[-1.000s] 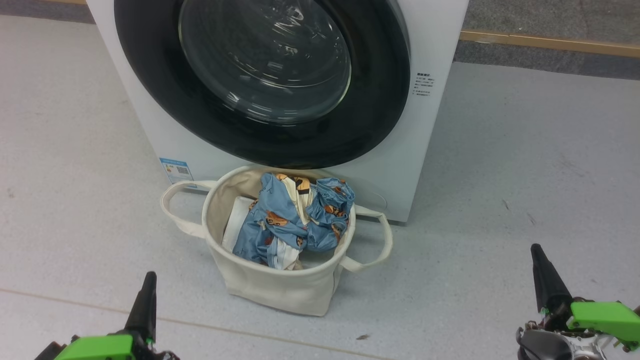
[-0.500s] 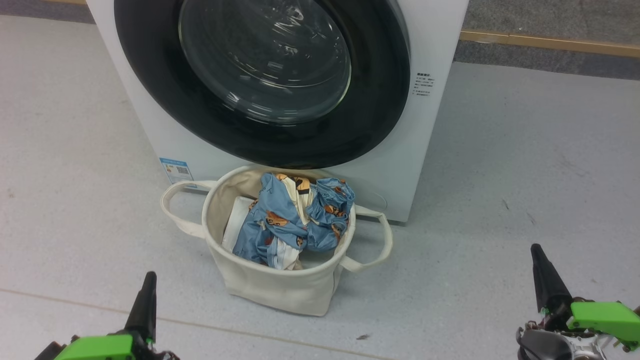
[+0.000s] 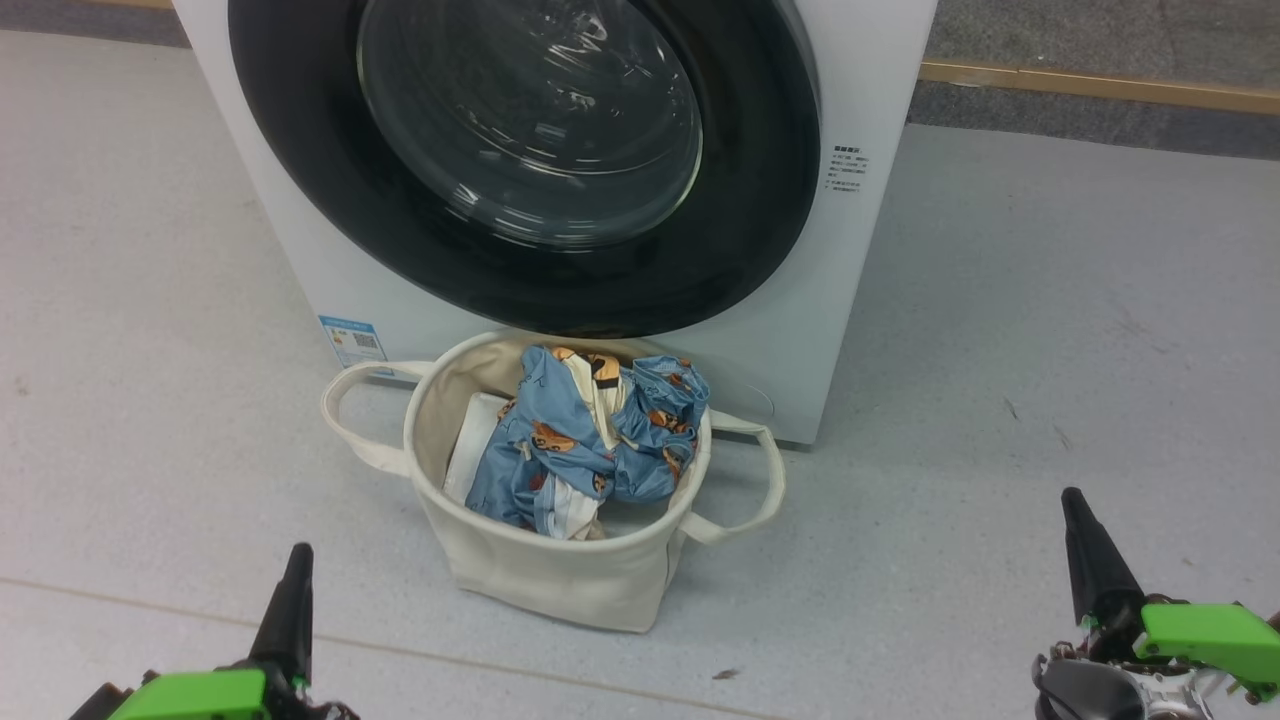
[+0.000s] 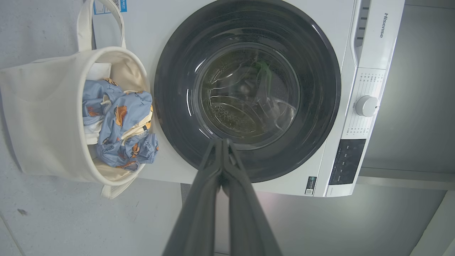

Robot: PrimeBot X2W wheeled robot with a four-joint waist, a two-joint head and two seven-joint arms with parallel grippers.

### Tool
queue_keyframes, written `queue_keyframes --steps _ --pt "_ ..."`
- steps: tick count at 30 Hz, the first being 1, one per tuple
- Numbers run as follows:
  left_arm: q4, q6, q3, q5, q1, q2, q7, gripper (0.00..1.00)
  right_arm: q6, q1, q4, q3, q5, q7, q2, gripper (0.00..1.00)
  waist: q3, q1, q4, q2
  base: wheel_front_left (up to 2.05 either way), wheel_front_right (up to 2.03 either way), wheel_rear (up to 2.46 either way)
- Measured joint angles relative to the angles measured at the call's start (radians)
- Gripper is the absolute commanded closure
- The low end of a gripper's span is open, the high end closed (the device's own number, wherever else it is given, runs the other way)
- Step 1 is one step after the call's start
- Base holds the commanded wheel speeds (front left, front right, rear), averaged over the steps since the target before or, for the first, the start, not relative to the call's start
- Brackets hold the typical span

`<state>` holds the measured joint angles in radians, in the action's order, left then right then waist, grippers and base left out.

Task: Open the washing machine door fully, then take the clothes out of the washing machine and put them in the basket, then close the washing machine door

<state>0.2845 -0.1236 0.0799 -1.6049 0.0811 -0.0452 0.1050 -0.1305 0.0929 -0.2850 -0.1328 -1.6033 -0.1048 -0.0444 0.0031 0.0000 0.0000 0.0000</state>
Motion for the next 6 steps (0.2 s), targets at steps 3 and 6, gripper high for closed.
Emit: queue_keyframes --steps 3,6 --pt "0.000 0.000 0.000 0.000 0.000 0.000 0.000 1.00 0.000 0.000 0.000 0.000 0.000 0.000 0.000 1.00 0.000 0.0000 0.000 0.0000 0.00 0.00 0.00" --pt "0.000 0.000 0.000 0.000 0.000 0.000 0.000 1.00 0.000 0.000 0.000 0.000 0.000 0.000 0.000 1.00 0.000 0.0000 0.000 0.0000 0.00 0.00 0.00"
